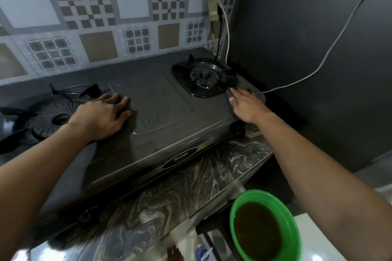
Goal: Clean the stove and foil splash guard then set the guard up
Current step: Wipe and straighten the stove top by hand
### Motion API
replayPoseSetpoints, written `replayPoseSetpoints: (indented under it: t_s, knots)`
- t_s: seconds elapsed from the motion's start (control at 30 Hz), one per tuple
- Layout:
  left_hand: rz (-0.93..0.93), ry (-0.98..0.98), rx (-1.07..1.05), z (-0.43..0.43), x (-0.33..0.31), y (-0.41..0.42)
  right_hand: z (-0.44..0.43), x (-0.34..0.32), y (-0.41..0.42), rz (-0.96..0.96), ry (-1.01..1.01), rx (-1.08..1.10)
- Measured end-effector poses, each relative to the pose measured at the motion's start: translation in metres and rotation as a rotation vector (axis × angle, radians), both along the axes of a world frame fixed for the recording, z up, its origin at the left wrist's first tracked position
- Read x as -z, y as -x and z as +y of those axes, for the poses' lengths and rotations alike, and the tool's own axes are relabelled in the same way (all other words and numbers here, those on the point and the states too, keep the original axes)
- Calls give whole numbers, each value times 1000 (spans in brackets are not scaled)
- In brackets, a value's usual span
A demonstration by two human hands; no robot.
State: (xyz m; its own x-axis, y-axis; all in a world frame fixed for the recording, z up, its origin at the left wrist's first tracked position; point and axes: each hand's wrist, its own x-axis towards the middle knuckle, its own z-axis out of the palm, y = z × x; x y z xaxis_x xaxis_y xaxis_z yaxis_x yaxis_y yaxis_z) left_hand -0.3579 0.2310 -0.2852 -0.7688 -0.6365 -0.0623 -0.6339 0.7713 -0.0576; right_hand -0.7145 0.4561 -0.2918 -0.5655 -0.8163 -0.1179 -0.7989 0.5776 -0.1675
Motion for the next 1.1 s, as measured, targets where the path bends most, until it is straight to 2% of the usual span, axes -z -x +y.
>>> replayPoseSetpoints:
  t_s: [0.43,0.7,0.93,1.1]
  knots:
    - [29,41,23,-3,7,7,-23,-4,44,-2,33,210]
    - [12,43,24,-5,8,9,-10,12,-19,-11,102,187]
    - [15,48,0,9,6,5,-18,17,-105,-15,106,33]
    - [89,65,18,28,-1,-26,-24,15,-139,-18,92,-41]
